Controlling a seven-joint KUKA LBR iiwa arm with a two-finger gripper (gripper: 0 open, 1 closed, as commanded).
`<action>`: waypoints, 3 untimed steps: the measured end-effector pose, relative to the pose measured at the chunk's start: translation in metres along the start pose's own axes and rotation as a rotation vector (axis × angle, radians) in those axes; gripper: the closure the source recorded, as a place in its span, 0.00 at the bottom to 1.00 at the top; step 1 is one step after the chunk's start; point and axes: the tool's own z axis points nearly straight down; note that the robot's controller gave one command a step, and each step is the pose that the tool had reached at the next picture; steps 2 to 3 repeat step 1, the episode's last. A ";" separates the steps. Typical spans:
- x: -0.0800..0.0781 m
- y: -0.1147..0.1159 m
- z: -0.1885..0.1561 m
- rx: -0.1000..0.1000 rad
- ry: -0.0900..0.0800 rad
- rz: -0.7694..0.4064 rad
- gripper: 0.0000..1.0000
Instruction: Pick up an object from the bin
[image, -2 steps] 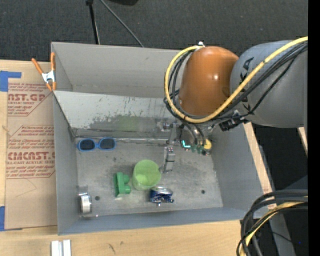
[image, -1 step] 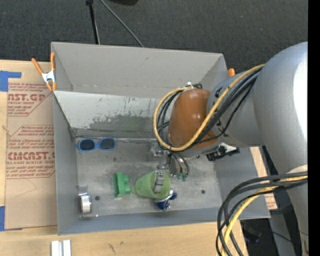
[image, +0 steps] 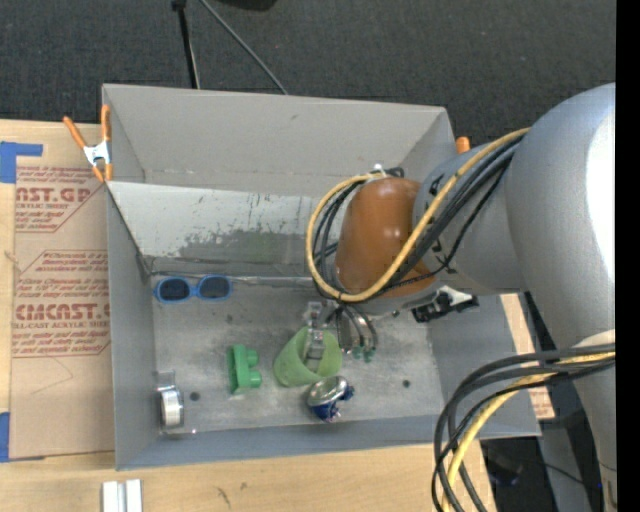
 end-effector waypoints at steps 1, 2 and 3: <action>-0.007 0.025 -0.155 0.001 -0.009 -0.062 1.00; -0.007 0.025 -0.155 0.001 -0.009 -0.062 1.00; -0.007 0.025 -0.155 0.001 -0.009 -0.062 1.00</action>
Offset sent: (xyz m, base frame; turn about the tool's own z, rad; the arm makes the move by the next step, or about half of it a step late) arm 0.0066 0.0222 0.1506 -0.0613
